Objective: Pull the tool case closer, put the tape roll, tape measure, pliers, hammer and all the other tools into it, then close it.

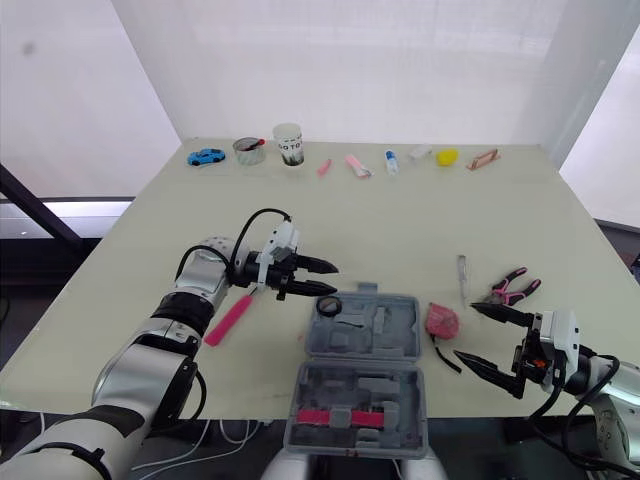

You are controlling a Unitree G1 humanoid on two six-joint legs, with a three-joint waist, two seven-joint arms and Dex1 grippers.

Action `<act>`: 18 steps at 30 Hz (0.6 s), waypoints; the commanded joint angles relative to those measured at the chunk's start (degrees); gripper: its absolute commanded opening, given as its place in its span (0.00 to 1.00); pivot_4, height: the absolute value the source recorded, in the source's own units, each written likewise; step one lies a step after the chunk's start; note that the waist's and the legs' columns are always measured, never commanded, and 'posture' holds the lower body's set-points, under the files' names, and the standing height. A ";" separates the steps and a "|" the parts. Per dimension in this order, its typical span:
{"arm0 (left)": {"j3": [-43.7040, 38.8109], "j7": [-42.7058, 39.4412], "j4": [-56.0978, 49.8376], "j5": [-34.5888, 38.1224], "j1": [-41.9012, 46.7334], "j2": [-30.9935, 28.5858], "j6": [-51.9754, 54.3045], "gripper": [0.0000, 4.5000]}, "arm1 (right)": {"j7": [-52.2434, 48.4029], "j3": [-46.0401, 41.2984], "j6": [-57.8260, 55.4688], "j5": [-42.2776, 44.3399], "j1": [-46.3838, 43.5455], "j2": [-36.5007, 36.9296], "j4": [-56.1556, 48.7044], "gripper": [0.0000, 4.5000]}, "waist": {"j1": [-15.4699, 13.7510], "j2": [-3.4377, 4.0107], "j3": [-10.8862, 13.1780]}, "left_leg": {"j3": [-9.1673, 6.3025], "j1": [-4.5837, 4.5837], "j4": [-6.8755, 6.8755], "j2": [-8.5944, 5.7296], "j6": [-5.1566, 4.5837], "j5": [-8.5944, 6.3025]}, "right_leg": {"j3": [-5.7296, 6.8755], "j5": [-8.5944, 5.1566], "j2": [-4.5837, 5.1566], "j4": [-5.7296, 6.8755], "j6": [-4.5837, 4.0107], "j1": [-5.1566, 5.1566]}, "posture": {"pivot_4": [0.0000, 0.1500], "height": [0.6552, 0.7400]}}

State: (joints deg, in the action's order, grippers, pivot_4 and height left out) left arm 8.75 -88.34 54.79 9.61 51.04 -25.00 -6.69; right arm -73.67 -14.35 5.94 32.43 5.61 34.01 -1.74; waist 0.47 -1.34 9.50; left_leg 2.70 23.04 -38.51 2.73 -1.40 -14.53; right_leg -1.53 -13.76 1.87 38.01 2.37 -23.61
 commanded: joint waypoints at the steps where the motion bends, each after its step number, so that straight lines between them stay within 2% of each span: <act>1: -1.34 -1.66 2.57 -0.21 0.92 0.14 -1.71 0.37 | 0.30 -0.29 1.60 0.28 -0.90 -0.17 -1.00 1.00 | 0.07 0.00 0.00 | 0.00 0.00 0.00 0.00 0.00 0.00 | 0.00 0.00 0.00 0.00 0.00 0.00 | 1.00 1.00; 2: -1.33 -1.47 3.12 -0.55 1.11 0.13 -2.23 0.34 | 0.32 -0.17 1.76 0.17 -0.97 -0.27 -0.88 1.00 | 0.08 0.00 0.00 | 0.00 0.00 0.00 0.00 0.00 0.00 | 0.00 0.00 0.00 0.01 0.00 0.00 | 1.00 1.00; 4: -1.66 -0.95 4.13 -0.83 1.66 0.24 -2.93 0.16 | 0.44 0.11 2.05 -0.05 -1.21 -0.52 -0.68 1.00 | 0.08 0.00 0.00 | -0.01 0.00 0.00 0.00 0.00 0.00 | 0.01 0.00 0.00 0.00 0.00 0.00 | 1.00 1.00; 13: -2.54 0.55 8.40 -2.32 1.77 1.80 -6.80 0.16 | 0.85 0.74 3.15 -0.52 -2.03 -1.49 -0.02 1.00 | 0.09 0.00 0.00 | 0.00 0.01 0.00 0.00 0.00 0.00 | 0.00 0.00 0.00 0.00 0.00 0.00 | 1.00 1.00; 18: -2.93 4.11 11.34 -3.70 1.46 3.40 -9.04 0.16 | 1.28 0.94 3.12 -0.59 -2.24 -1.88 -0.48 1.00 | 0.09 0.00 0.00 | 0.00 0.00 0.00 0.00 0.00 0.00 | 0.00 0.00 0.00 0.00 0.00 0.00 | 1.00 1.00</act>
State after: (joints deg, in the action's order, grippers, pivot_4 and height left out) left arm 7.00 -85.41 65.36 6.43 51.91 -21.84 -14.31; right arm -72.76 -13.16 7.89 31.43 3.79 32.19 -1.19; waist 0.57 -1.35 9.50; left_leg 2.70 23.04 -38.51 2.73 -1.40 -14.53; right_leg -1.53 -13.76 1.87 38.00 2.38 -23.61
